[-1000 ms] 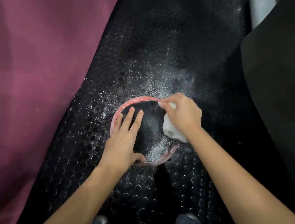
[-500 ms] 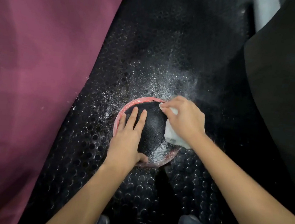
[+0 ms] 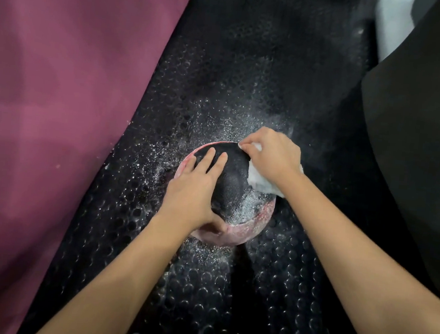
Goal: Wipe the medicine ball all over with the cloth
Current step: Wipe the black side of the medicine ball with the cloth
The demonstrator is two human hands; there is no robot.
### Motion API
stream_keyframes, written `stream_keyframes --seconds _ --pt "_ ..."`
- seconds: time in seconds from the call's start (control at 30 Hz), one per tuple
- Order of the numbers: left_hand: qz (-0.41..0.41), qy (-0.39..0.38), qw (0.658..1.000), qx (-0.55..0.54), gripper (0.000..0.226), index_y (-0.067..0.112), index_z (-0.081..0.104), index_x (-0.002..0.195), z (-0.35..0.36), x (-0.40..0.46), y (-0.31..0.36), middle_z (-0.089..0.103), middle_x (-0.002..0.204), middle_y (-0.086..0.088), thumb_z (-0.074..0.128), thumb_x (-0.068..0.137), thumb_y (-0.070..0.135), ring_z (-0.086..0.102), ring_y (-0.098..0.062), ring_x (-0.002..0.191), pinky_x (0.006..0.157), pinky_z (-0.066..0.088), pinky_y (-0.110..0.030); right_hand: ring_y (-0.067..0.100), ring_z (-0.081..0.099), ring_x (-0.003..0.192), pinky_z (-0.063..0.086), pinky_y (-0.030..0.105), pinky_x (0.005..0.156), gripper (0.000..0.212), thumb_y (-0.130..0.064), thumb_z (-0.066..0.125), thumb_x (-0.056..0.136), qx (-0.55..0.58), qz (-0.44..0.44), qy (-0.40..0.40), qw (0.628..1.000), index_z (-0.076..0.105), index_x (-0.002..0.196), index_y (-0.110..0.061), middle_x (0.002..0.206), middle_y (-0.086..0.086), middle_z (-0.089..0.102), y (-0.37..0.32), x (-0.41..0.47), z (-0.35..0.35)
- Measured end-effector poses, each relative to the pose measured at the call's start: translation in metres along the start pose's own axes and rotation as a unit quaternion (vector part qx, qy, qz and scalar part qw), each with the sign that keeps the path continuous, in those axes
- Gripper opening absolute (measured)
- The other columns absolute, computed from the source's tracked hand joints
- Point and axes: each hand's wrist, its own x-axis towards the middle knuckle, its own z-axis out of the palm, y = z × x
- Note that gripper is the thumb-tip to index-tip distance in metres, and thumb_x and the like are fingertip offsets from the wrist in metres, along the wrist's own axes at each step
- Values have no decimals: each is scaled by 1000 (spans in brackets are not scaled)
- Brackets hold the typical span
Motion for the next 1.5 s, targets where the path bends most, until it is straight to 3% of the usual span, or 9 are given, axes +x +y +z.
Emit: stream_keyframes --seconds 0.13,0.3,0.6,0.8,0.9,1.0,1.17,1.3,1.5 --pt "4 11 1000 -6 141 31 -10 154 2 1 1 -9 163 9 83 54 63 2 -23 150 118 19 -38 14 50 96 38 29 64 22 -42 49 97 -24 -71 71 995 68 107 -39 110 -16 59 4 -43 5" --pt "19 15 1000 -10 132 34 -11 153 0 7 -4 -11 163 7 75 60 69 1 -23 150 114 28 -42 16 52 103 39 31 71 19 -42 51 95 24 6 80 997 69 102 -42 109 -14 61 8 -18 8" --pt "34 2 998 -52 136 40 -9 153 -5 24 -21 -12 161 17 83 54 63 -2 -18 150 111 31 -51 20 52 109 36 32 74 20 -37 50 97 -16 -8 60 998 69 104 -39 114 -12 60 1 14 3" --pt "23 4 997 -73 136 38 -8 153 -5 29 -20 -11 161 15 84 55 60 0 -20 150 113 30 -47 20 52 72 20 15 44 8 -28 66 88 -64 -141 187 970 73 90 -31 90 -8 63 -2 -58 17" --pt "19 11 998 -58 133 37 -8 153 -2 27 -15 -11 162 14 82 58 60 -1 -21 150 111 32 -48 19 51 68 18 11 46 5 -27 71 84 -63 -140 204 967 74 83 -31 84 -10 63 -4 -49 13" --pt "8 9 998 -61 134 36 -7 154 -6 31 -16 -10 162 13 81 56 63 1 -21 150 112 31 -48 20 51 69 26 17 44 4 -25 71 84 -78 -128 213 965 73 84 -29 88 -8 63 -9 -50 18" --pt "-4 9 998 -66 132 35 -7 154 -6 32 -14 -8 162 12 83 60 58 3 -23 150 112 30 -48 21 49 68 28 22 47 11 -21 76 79 -123 -211 219 945 73 87 -26 93 -6 66 -2 -73 29" --pt "-9 24 997 -68 123 35 -4 154 -4 34 -9 -5 163 11 83 68 50 6 -26 150 113 32 -51 22 49 69 34 24 43 3 -21 71 81 -128 -178 229 948 71 81 -25 88 -6 64 -16 -54 27" --pt "-11 24 998 -60 119 33 -6 155 -3 33 -8 -7 163 9 80 73 45 5 -26 150 115 26 -45 19 42 75 27 24 53 8 -22 69 81 -149 -253 233 927 72 88 -25 96 -6 66 1 -73 35"
